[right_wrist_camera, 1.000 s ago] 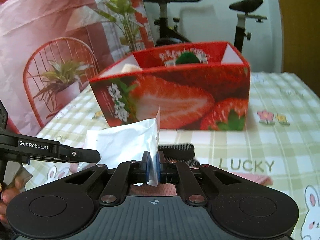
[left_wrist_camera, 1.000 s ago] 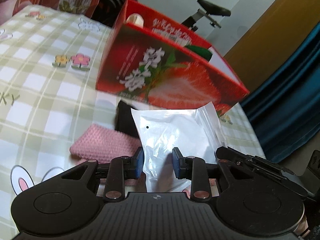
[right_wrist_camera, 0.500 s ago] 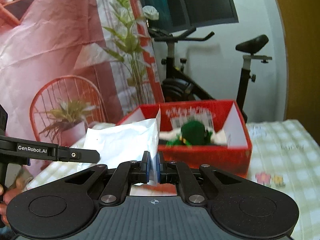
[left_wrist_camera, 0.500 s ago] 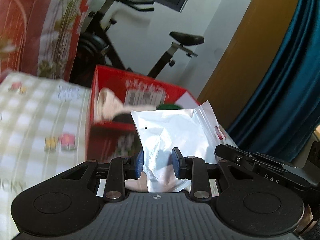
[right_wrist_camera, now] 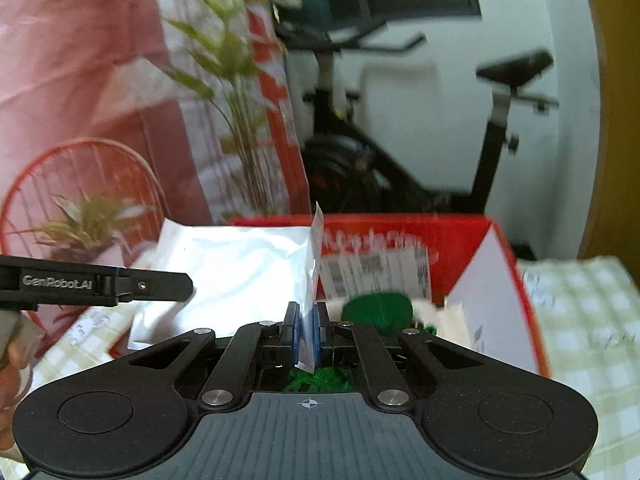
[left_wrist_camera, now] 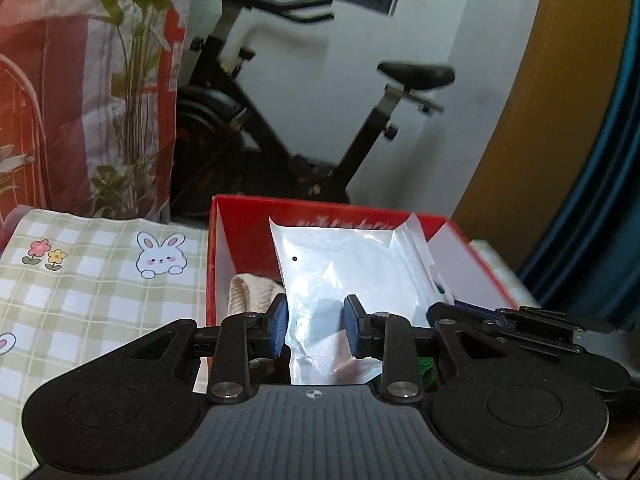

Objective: Organize soft objects
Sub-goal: 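Lift the white plastic bag into the red box and open both grippers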

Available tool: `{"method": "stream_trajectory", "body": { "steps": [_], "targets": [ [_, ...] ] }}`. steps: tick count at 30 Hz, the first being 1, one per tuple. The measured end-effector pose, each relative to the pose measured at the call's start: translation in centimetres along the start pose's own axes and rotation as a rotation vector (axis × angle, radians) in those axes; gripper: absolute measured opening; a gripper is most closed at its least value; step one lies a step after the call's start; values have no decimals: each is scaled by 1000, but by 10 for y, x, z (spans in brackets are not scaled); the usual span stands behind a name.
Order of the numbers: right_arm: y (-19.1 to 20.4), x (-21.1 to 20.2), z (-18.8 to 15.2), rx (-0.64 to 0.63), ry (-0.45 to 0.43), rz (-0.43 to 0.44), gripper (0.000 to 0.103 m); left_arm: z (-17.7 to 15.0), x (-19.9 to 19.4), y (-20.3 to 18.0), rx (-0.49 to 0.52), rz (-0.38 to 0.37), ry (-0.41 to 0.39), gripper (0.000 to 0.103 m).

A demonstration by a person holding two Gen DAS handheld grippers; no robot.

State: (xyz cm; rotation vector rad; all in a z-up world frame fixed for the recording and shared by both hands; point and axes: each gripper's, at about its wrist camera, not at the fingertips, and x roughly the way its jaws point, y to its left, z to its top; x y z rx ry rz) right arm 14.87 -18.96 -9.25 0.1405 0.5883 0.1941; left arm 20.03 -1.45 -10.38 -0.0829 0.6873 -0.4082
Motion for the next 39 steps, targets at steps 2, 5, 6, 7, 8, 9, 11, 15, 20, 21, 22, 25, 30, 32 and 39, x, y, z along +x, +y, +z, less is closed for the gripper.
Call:
{"method": "stream_trajectory", "body": {
  "steps": [2, 5, 6, 7, 8, 9, 11, 15, 20, 21, 22, 25, 30, 32, 39],
  "targets": [
    [-5, 16, -5, 29, 46, -6, 6, -1, 10, 1, 15, 9, 31, 32],
    [-13, 34, -11, 64, 99, -30, 6, -5, 26, 0, 25, 16, 81, 32],
    [-15, 39, -13, 67, 108, -37, 6, -6, 31, -2, 37, 23, 97, 32],
    [-16, 42, -16, 69, 117, -47, 6, -7, 36, -4, 51, 28, 112, 32],
    [-18, 44, -18, 69, 124, -53, 6, -8, 41, -5, 63, 32, 124, 32],
    [-20, 46, -19, 66, 132, -59, 6, -8, 44, -7, 70, 38, 133, 32],
    [-23, 49, -18, 50, 142, -72, 6, -9, 51, -7, 66, 40, 148, 32],
    [-24, 53, -16, 38, 142, -102, 8, -9, 59, -9, 62, 40, 162, 32],
    [-24, 49, -17, 12, 126, -107, 13, -6, 54, -10, 86, 40, 140, 35],
    [-24, 47, -17, 10, 118, -104, 16, -6, 51, -11, 93, 41, 135, 40],
    [-24, 45, -17, 12, 109, -100, 19, -7, 47, -11, 102, 44, 128, 48],
    [-23, 35, -16, 17, 77, -81, 36, -6, 35, -15, 123, 51, 93, 67],
    [-16, 15, -16, -28, 29, -88, 70, -5, 9, -20, 153, 60, 38, 90],
    [-14, 7, -16, -37, 20, -92, 77, -6, -3, -22, 164, 72, 12, 95],
    [-8, -24, -21, -46, -22, -105, 102, -15, -39, -22, 167, 84, -27, 100]
  ]
}}
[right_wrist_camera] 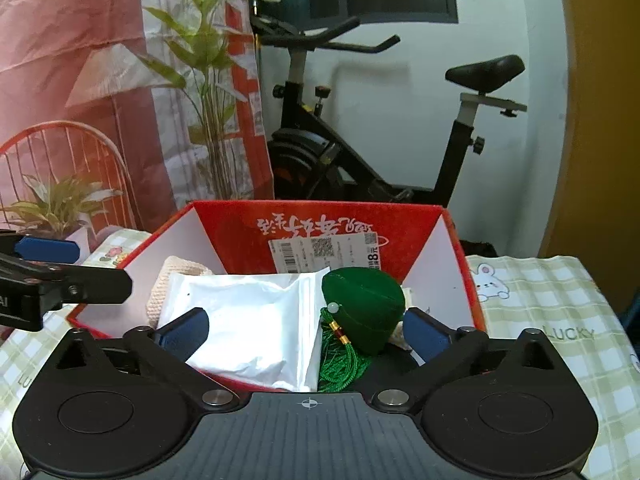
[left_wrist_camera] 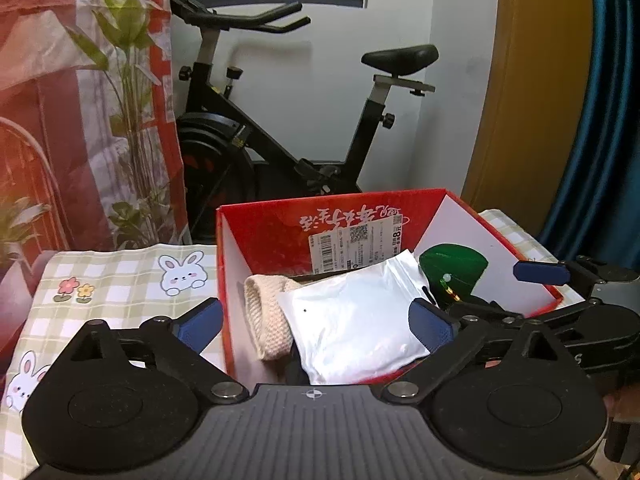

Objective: Organize soft objects
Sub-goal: 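Lift the white plastic bag into the red box and open both grippers, then move both grippers down to the pink knit towel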

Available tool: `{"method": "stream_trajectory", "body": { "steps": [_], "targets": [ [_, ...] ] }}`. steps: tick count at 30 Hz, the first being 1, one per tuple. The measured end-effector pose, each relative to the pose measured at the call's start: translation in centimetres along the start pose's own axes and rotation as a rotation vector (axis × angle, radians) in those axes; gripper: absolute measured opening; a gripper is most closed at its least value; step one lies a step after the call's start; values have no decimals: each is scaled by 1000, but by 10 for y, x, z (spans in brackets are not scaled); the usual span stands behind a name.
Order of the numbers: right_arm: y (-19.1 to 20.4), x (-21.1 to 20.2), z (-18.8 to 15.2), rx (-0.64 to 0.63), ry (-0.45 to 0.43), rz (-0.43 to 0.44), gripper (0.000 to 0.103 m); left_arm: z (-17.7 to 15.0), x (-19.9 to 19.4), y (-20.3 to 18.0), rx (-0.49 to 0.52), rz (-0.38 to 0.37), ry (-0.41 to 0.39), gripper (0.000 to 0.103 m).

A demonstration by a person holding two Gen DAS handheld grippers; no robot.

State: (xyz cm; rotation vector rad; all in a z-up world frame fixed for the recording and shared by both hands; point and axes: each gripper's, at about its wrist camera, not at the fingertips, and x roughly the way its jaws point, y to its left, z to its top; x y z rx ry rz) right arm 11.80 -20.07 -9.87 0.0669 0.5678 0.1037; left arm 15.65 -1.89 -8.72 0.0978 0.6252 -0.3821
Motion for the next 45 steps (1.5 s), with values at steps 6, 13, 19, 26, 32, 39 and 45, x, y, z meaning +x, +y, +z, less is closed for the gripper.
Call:
{"method": "stream_trajectory", "body": {
  "steps": [6, 13, 19, 26, 32, 39, 45],
  "targets": [
    [8, -24, -11, -23, -14, 16, 102, -20, -28, 3, -11, 14, -25, 101],
    [16, -52, -31, -34, -29, 49, 103, -47, -54, 5, 0, 26, -55, 101],
    [15, -68, -63, -28, 19, 63, 103, -75, -63, 13, -26, 31, -15, 101],
    [19, -77, -112, -7, 143, 46, 102, -111, -57, 13, -26, 26, 70, 101],
    [18, -85, -141, 20, 217, 5, 102, -134, -46, 6, -54, 15, 127, 100],
    [13, -77, -154, 53, 268, 20, 86, -150, -31, -3, -66, 35, 181, 100],
    [15, -67, -158, 60, 266, 43, 78, -160, -22, -1, -76, 62, 228, 100]
  ]
}}
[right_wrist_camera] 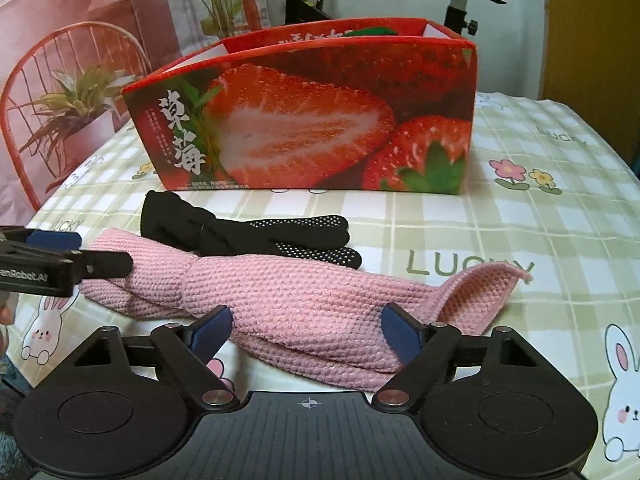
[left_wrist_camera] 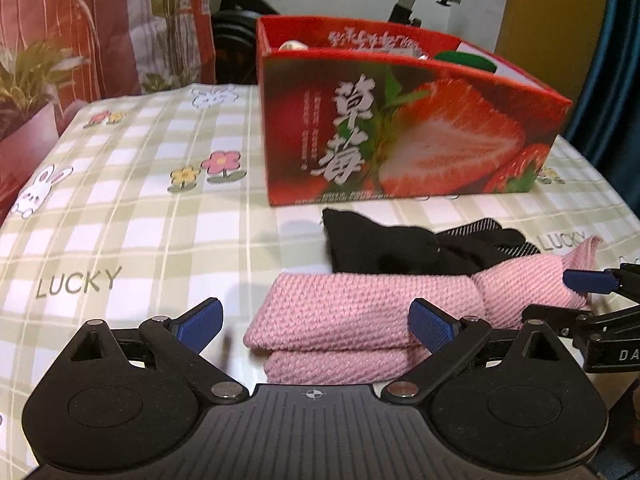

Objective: Organize soft objects
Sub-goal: 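Move both grippers down to the pink knit towel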

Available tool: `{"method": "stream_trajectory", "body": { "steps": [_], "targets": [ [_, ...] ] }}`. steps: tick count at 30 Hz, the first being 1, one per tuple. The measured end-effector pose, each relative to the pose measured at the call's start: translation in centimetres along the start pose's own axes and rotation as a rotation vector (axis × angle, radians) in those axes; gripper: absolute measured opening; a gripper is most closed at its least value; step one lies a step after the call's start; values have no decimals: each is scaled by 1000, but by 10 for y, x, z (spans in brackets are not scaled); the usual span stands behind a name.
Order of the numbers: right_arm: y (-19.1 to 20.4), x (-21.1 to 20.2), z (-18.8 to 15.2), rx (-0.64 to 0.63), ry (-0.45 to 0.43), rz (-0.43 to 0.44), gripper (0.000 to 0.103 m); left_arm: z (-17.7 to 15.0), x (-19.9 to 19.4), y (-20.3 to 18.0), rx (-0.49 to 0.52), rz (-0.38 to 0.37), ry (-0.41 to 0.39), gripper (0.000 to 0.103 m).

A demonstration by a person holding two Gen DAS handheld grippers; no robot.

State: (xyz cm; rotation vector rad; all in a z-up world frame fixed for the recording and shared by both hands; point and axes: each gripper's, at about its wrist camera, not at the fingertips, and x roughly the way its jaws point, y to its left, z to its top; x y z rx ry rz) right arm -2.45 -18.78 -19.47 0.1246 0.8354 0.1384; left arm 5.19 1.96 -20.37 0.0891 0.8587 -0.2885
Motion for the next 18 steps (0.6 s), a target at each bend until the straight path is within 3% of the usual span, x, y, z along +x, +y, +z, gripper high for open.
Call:
{"method": "stream_trajectory", "body": {
  "steps": [14, 18],
  "targets": [
    [1, 17, 5, -31, -76, 20, 76, -4, 15, 15, -106, -4, 38, 103],
    [2, 19, 0, -55, -105, 34, 83, -5, 16, 15, -100, 4, 31, 103]
  ]
}}
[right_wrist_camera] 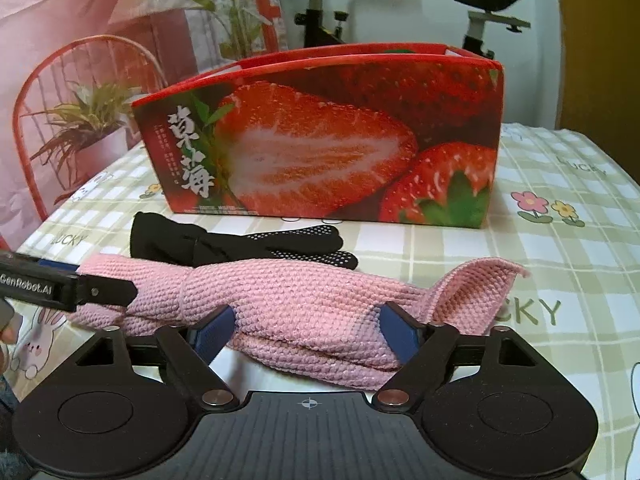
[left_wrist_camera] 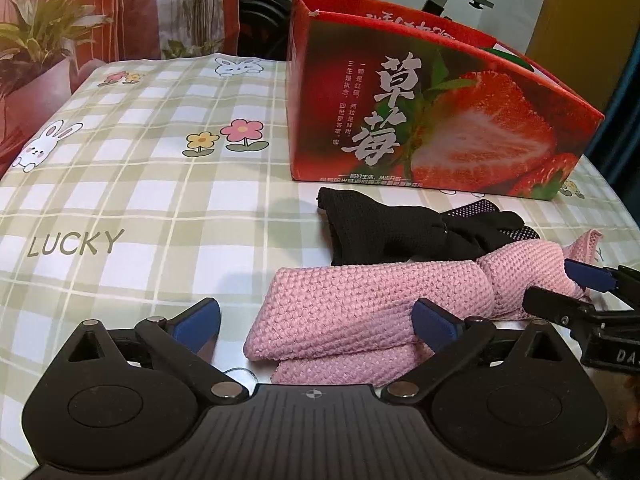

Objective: Organize soft objects
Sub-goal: 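Move both grippers down to the pink knit towel, then close the left gripper on the pink towel while the right gripper grasps it too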

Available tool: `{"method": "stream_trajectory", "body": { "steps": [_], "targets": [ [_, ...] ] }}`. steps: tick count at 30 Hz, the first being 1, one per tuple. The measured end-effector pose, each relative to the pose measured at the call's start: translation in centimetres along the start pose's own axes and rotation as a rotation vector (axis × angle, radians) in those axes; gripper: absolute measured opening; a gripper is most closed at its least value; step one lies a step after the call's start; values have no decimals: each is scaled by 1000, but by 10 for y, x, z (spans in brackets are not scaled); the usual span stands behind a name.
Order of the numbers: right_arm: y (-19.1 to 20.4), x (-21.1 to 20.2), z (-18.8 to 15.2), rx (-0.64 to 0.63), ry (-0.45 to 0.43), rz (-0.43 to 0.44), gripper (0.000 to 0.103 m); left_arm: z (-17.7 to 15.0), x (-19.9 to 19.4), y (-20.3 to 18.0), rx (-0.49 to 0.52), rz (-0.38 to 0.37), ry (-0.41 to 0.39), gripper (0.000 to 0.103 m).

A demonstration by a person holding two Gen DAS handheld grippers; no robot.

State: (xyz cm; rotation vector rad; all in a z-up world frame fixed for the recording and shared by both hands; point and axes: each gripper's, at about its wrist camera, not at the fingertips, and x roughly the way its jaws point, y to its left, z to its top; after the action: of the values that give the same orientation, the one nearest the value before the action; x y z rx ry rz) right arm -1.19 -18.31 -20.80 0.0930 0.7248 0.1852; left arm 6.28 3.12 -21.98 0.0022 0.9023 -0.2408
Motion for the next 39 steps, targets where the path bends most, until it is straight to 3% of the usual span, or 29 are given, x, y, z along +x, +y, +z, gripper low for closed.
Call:
{"method": "stream_trajectory", "body": {
  "steps": [4, 9, 14, 20, 26, 30, 35, 39],
  "targets": [
    [3, 0, -3, -12, -11, -2, 85, -1, 2, 0, -5, 6, -8, 103],
    [-9, -9, -2, 89, -30, 0, 85, -5, 0, -4, -7, 18, -16, 103],
    [-26, -22, 1, 197, -95, -54, 87, -8, 0, -4, -4, 25, -29, 103],
    [-30, -10, -3, 192, -61, -100, 91, -8, -1, -6, -3, 36, -29, 103],
    [-22, -6, -3, 143, -62, -84, 74, -3, -1, -6, -8, 33, -6, 103],
    [-18, -9, -5, 125, -68, -47, 54, -4, -3, -6, -16, 24, -8, 103],
    [-14, -11, -10, 97, -80, -29, 46, -9, -6, -9, -7, -22, -19, 101],
    [-14, -13, -10, 101, -76, -6, 37, -13, -10, -15, 23, -41, -41, 89]
  ]
}}
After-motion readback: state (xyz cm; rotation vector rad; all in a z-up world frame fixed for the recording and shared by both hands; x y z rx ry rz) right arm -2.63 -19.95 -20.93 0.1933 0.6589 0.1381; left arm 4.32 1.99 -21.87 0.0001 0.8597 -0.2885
